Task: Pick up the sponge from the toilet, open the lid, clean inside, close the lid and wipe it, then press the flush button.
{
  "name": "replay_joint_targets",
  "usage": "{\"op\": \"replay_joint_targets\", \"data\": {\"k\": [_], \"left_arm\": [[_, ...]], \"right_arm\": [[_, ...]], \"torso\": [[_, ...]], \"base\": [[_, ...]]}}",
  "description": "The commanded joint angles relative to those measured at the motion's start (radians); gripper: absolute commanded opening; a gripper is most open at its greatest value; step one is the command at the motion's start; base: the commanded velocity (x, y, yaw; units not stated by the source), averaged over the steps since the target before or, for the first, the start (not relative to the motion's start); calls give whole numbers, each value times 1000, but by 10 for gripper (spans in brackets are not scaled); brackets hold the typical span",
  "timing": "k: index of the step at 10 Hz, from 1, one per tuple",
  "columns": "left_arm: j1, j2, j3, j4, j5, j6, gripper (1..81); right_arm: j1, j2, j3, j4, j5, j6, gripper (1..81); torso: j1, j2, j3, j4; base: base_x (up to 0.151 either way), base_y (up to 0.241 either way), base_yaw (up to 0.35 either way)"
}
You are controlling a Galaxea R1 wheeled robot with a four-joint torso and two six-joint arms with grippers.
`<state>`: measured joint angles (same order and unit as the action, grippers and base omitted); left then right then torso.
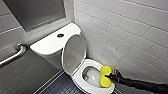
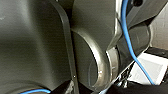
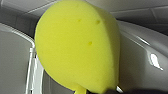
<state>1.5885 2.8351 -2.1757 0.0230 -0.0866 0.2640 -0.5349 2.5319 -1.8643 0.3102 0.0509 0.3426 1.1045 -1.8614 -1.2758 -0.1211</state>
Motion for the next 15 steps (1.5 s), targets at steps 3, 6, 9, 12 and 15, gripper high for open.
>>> {"op": "replay_joint_targets", "data": {"k": [3, 6, 9, 12, 15], "left_arm": [[41, 17, 31, 8, 87, 7, 811], [41, 18, 31, 8, 87, 7, 811], [37, 14, 31, 9, 85, 7, 811], [12, 1, 31, 6, 85, 7, 811], [6, -6, 31, 5, 84, 7, 811]], "right_arm": [[-47, -274, 264, 13, -8, 10, 10], [-146, -322, 340, 6, 35, 9, 10], [-282, -387, 427, -6, 35, -5, 10], [-389, -462, 510, -133, 5, -14, 10], [-359, -572, 628, -235, -31, -14, 10]], "torso": [[0, 0, 0, 0], [0, 0, 0, 0], [0, 0, 0, 0], [0, 0, 0, 0], [0, 0, 0, 0]], "base": [[0, 0, 0], [0, 0, 0], [0, 0, 0], [0, 0, 0], [0, 0, 0]]}}
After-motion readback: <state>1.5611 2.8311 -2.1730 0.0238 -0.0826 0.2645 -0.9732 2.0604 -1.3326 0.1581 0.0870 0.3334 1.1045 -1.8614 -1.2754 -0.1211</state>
